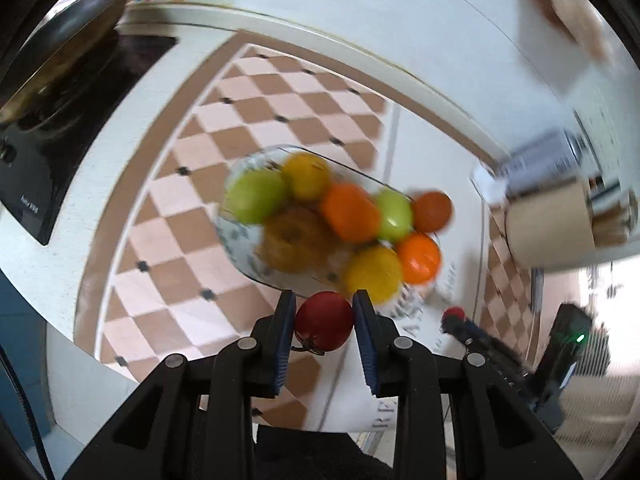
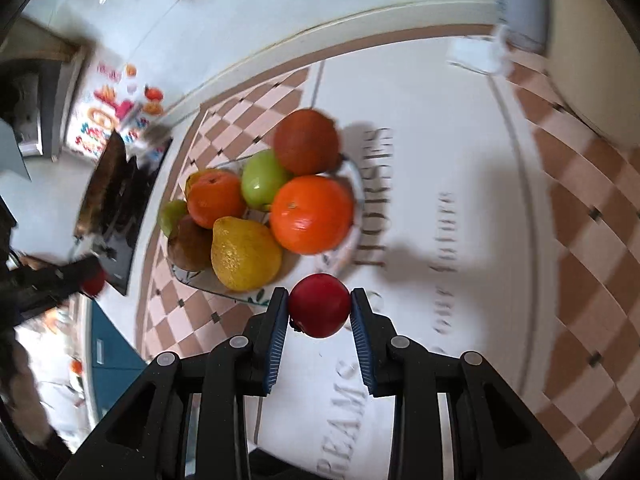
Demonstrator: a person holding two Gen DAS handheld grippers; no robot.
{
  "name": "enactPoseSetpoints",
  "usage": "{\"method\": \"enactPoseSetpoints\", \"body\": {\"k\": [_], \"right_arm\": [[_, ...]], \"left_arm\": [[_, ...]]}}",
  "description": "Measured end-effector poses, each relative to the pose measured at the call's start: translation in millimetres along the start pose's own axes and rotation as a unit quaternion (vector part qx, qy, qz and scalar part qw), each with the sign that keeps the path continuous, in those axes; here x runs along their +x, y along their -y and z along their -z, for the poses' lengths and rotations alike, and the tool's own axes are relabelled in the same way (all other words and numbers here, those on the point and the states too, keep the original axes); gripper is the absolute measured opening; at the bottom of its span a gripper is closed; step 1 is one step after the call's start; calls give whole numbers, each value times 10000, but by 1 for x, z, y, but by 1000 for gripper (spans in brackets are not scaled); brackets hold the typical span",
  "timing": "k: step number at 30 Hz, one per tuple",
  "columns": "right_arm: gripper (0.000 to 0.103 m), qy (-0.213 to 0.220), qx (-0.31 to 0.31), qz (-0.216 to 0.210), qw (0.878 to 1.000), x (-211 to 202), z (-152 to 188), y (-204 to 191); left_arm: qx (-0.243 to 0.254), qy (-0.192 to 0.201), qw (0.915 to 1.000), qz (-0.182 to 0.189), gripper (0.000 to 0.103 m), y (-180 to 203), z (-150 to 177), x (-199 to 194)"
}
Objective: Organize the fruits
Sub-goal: 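Place both cherry tomatoes on the floral plate and open both tools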
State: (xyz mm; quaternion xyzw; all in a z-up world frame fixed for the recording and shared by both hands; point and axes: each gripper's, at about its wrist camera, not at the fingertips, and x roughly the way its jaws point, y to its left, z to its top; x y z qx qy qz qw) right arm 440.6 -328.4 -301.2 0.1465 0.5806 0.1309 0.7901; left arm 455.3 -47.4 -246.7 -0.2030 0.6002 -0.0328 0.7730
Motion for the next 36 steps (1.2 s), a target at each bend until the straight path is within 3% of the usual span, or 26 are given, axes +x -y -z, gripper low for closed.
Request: {"method": "enactPoseSetpoints", "body": {"k": [5,10,15,21,22,24,25,26,29,31,32,36], "right_arm": [[34,-125,-123,318,9993,30,-4,-25],[34,-170,-96,625,9979,46,-6,-33],[34,-135,-94,832,9964,52,-10,-37],[35,-220,-12,891,9958,54,-12,-37],[39,-220,34,856,9961,53,-12,-36],[58,-119,41,847,9963,49,-10,-36],[72,-44,42,861,9963,46,-9,-37],[79,10,58,834,9965,43,-8,-38],[79,79,130,844,9963,35,-3,-40],[84,102,182,972,9950,29,1,-42],[89,121,191,1057,9941,26,3,-44],[90,138,146,1384,9902,16,10,-56]], "left_arm": [[-347,-232,9991,63,27,-47,-24,14],[-666,-729,9947,299,27,-76,-40,51],[-758,-1029,9908,442,27,-83,-53,80],[-862,-1304,9871,349,27,-89,-61,100],[-860,-1349,9864,365,28,-88,-62,102],[-732,-1379,9871,350,29,-84,-64,102],[-666,-1381,9877,294,32,-81,-65,103],[-601,-1392,9882,237,36,-79,-67,103],[-518,-1323,9897,197,55,-76,-70,99],[-331,-1184,9924,74,78,-73,-69,91],[-204,-1122,9935,-56,81,-71,-68,87],[517,-742,9931,-749,85,-59,-56,67]]}}
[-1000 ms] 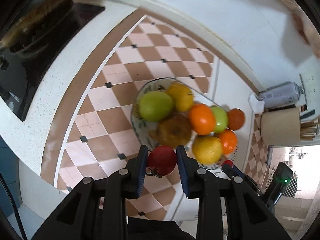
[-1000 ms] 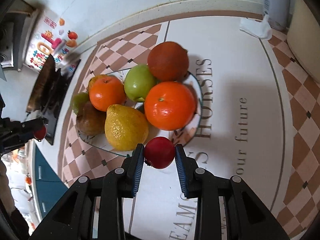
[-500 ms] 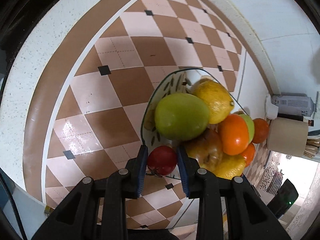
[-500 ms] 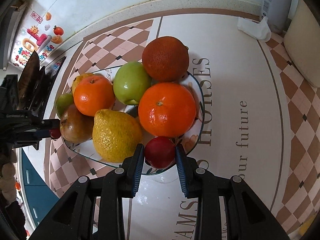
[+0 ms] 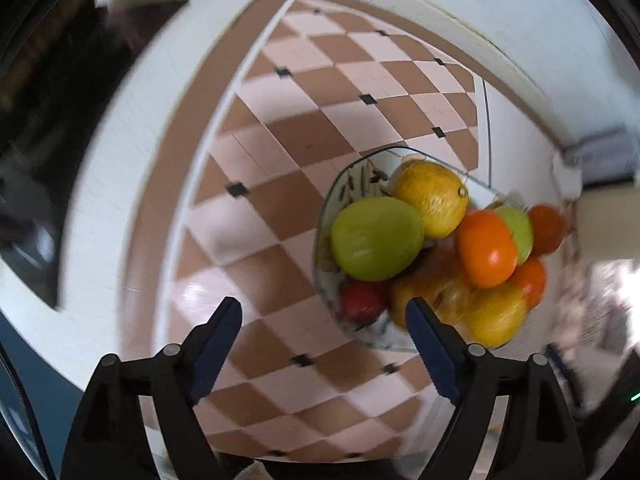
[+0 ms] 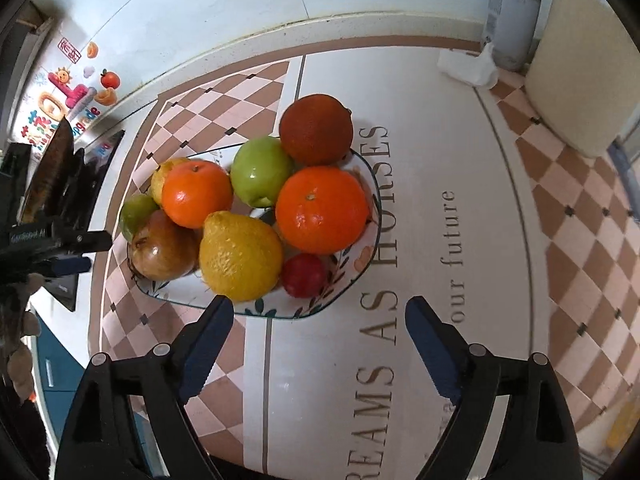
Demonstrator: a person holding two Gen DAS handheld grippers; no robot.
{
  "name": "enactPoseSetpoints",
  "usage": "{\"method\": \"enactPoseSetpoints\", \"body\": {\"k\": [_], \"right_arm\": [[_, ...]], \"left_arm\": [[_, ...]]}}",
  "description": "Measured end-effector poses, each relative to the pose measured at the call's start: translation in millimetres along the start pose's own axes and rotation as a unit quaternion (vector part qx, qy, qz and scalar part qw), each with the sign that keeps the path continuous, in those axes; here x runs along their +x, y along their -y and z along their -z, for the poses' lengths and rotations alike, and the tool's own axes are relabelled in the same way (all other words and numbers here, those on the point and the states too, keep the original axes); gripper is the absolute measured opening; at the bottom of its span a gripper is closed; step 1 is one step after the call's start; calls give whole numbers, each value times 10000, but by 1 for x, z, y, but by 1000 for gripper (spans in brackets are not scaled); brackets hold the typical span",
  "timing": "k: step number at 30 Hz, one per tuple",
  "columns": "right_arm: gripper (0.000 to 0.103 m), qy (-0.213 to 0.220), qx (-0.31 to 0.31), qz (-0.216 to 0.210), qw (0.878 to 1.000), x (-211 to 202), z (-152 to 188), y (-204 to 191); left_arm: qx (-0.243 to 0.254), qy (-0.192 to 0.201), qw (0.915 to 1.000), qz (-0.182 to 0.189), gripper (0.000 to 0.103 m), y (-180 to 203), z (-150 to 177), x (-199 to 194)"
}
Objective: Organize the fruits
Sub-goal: 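Lift both tools back from the plate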
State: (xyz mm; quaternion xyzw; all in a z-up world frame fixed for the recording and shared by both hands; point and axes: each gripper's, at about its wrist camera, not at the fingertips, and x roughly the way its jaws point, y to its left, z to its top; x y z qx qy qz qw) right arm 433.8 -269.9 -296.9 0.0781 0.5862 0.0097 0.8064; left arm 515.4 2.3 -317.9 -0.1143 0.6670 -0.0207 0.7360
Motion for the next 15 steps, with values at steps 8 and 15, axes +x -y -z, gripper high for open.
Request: {"method": "enactPoseSetpoints", "body": {"k": [8,15], "right_arm": [[94,223,194,337,9990,-32,11,-22],[95,486,370,529,9967,-70,31,-28]], "left_arm": [[879,663,9908,-782,85,23,44,-30],[1198,980,9857,-671,85,34,70,-53]]}}
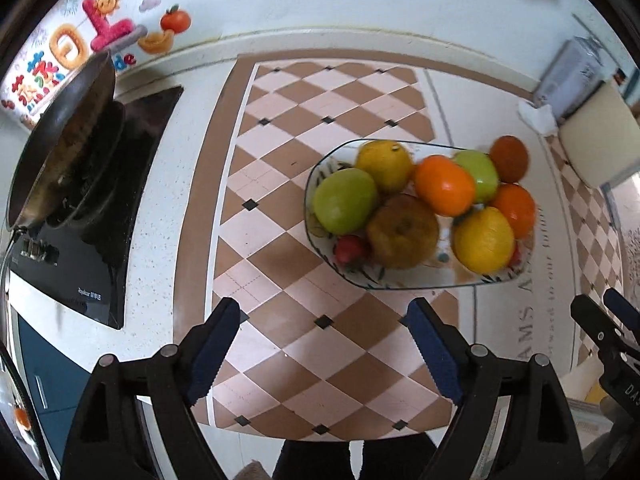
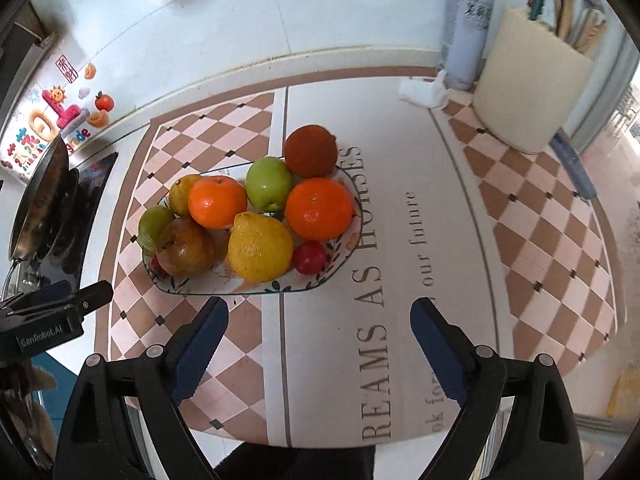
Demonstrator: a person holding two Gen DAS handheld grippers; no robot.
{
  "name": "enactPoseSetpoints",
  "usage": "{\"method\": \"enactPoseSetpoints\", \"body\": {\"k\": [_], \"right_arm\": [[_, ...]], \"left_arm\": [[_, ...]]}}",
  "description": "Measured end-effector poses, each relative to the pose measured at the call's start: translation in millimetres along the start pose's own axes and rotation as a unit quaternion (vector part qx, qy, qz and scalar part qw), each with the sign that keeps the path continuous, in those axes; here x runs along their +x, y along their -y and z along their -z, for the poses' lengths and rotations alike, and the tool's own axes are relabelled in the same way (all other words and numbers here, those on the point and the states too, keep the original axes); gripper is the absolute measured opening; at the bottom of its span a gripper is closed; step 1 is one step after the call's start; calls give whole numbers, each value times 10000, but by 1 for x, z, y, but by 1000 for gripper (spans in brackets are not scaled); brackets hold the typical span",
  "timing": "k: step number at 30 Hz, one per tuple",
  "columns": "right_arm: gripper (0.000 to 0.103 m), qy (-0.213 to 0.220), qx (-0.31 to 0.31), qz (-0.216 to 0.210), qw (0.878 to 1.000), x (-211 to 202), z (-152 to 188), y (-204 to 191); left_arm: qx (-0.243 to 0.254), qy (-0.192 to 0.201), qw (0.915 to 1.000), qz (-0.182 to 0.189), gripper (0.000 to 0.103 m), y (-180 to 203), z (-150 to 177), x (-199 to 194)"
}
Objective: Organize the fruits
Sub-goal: 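Lift both tools back from the plate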
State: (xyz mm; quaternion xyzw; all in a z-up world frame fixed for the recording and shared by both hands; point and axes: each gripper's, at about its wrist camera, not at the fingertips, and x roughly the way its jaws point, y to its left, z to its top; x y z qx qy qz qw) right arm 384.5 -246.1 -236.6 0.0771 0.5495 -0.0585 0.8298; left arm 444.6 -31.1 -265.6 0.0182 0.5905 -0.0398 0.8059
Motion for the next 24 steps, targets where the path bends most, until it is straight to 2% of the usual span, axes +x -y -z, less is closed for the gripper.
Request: {"method": "enactPoseSetpoints", "body": {"k": [11,16,24], "right_arm": [[95,540,-262,-94,9982,-77,37,-13],[95,876,-325,-235,9953,-124,62,-15],[95,1346,-501,-431,9887,-208,115,-11]], "left_arm": [[97,808,9966,-95,85,18,48,-81],[-3,1162,9932,-90,85,19,79,-122],[-269,1725,9845,-191,85,19,148,-198]]}}
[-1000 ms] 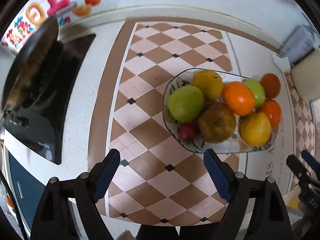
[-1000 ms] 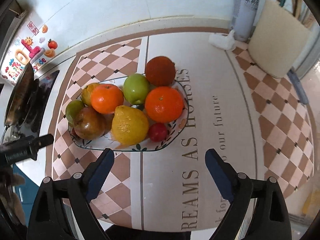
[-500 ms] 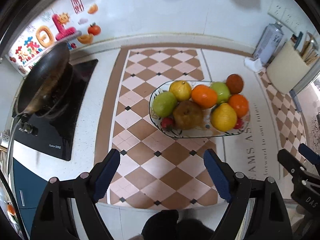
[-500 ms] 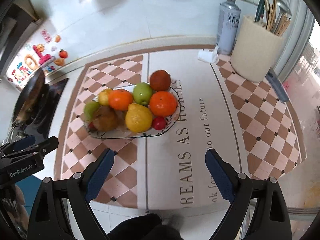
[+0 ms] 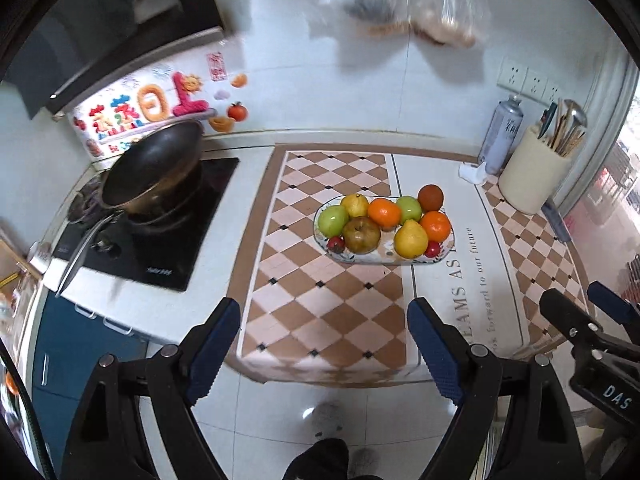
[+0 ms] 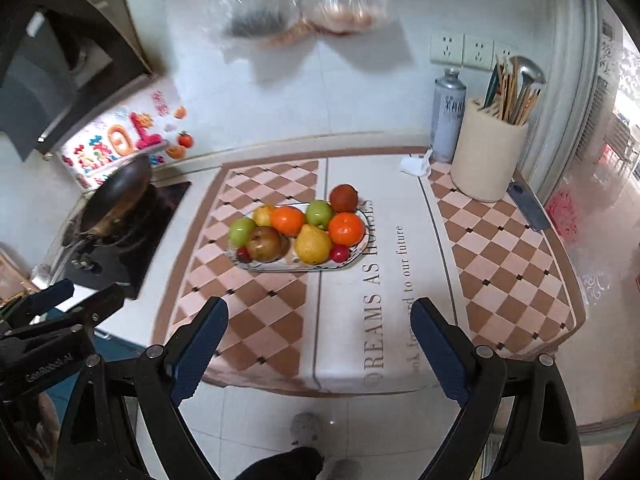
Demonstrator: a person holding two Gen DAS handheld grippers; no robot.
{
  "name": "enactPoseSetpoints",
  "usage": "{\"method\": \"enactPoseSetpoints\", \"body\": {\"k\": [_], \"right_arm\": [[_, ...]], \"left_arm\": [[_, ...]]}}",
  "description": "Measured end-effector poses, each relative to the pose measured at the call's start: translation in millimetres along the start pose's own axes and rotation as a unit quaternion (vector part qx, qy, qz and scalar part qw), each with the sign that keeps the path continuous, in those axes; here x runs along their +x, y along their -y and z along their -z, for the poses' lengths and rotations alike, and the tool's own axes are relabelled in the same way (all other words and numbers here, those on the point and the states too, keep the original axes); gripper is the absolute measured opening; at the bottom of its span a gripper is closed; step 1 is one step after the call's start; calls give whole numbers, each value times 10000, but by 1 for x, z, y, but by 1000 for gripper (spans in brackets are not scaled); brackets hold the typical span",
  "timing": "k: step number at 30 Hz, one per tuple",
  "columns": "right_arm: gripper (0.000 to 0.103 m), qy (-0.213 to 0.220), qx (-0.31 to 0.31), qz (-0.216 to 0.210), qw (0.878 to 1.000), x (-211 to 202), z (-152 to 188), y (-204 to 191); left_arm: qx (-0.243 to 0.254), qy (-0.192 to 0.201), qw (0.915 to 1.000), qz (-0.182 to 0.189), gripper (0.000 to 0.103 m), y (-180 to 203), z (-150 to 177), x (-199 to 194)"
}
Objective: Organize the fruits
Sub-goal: 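Lift both tools back from the plate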
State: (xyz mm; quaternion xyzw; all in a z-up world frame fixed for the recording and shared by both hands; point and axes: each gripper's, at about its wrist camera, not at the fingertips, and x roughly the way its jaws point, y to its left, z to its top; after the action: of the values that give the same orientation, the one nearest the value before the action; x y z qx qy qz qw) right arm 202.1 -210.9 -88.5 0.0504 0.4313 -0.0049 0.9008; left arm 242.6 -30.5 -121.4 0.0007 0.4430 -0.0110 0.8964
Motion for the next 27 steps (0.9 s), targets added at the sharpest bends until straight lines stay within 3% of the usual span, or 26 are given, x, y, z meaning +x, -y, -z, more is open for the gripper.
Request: {"method": "enactPoseSetpoints", "body": {"k": [8,14,27], "right_arm": [[95,483,-154,-102,9987,-105,40,-6],[95,686,-207,-86,9974,-158,66,-9],[95,917,-197,65,9956,-213,84,-19]], "left_arm": [[-65,276,9995,-107,85,-1,44,-78],[-65,498,9987,-64,85,1,69,-122],[68,835,9964,100,85,-5,82,-163]]}}
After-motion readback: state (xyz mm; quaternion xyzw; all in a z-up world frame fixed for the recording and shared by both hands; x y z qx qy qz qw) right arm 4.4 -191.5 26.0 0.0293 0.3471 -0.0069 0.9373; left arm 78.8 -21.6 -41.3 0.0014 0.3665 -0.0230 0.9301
